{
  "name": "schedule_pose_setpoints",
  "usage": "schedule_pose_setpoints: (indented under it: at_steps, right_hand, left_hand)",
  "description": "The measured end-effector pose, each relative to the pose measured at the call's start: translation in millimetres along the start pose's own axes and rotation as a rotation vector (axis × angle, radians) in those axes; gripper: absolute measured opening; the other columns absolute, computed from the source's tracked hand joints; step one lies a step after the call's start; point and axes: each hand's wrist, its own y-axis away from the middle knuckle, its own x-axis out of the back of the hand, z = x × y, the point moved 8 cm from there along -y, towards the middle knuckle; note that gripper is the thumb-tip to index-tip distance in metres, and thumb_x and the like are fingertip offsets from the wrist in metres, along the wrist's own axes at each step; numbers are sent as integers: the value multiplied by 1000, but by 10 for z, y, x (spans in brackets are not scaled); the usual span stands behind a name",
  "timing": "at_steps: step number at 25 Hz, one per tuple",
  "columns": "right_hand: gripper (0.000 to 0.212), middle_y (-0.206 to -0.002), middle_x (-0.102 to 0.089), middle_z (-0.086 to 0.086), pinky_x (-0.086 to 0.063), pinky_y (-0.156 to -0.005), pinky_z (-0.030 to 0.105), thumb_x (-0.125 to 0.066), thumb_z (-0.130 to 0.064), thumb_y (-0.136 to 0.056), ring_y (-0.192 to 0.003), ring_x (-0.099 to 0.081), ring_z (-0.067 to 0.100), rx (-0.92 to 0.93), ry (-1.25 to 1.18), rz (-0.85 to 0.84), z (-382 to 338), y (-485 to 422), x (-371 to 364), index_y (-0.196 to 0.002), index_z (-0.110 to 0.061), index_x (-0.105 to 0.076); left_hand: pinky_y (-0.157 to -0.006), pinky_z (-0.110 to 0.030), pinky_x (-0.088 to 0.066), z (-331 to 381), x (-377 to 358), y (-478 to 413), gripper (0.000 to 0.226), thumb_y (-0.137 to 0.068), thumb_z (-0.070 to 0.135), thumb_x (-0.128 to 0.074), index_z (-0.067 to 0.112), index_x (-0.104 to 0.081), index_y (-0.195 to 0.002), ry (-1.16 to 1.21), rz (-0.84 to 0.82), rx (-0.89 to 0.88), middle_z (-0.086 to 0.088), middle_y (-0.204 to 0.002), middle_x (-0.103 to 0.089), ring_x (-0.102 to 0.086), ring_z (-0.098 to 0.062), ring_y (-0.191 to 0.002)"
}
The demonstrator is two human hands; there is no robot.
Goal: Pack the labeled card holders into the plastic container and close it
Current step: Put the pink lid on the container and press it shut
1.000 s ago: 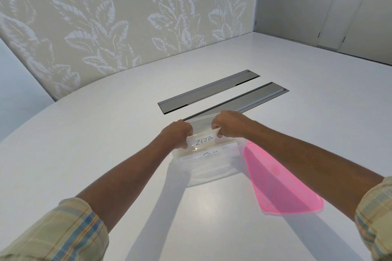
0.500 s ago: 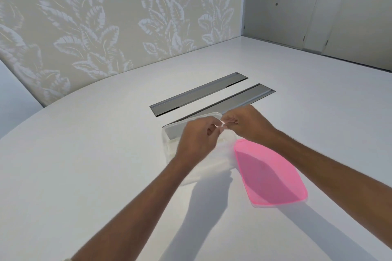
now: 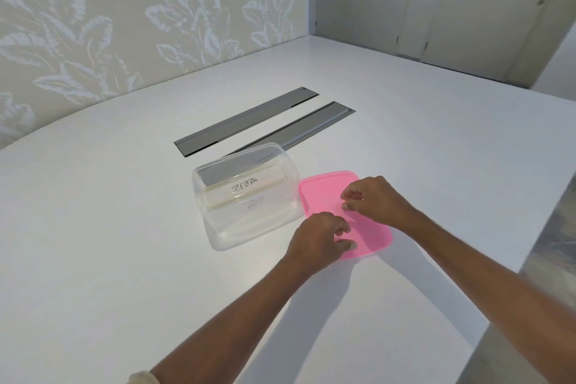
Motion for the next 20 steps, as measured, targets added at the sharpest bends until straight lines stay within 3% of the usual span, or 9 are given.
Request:
schedule_pose_setpoints:
  at_steps: [4, 7, 11, 16, 20]
  right_hand:
    - [21, -93, -78, -11, -58, -81, 25, -88, -34, -81, -89, -73, 5, -48, -14, -12, 181, 104, -61, -99, -22, -83]
    - [10, -95, -79, -10, -60, -88, 36, -81, -32, -87, -94, -73, 13, -40, 6, -31, 212, 137, -98, -92, -23, -82]
    - [16, -98, -80, -6, -58, -91, 34, -81, -31, -88, -98, -73, 14, -48, -35, -42, 169, 155, -83, -95, -16, -82]
    - [11, -92, -80, -15, -51, -83, 22, -86, -33, -83, -96, -71, 0, -46, -177, 19, -53, 153, 204, -91, -27, -85]
    - [8, -84, -80, -15, -52, -78, 22, -84, -33, -86, -79, -71, -7, 6, -341, 119, -298, 146, 497, -88, -25, -85]
  left_hand:
    - [-79, -33, -53, 117, -265, 8, 37, -84, 44, -83, 21, -79, -112, -89, -66, -32, 0, -104, -72, -65, -19, -98]
    - [-75, -34, -52, 245, -319, 36, 14, -90, 26, -75, 18, -81, -100, -128, -44, -102, -1, -98, -73, -66, -22, -95]
    - [-70, -36, -50, 374, -299, 108, 19, -91, 9, -58, 12, -77, -91, -134, 1, -157, -4, -92, -74, -66, -25, -88]
    - [-75, -40, -55, 467, 34, 136, 16, -90, 6, -59, 13, -73, -88, -48, 133, -176, 0, -89, -71, -64, -21, -87]
    - [-73, -43, -54, 497, 437, 130, 16, -85, 1, -60, 14, -70, -88, -9, 250, -164, 3, -89, -67, -60, -21, -89]
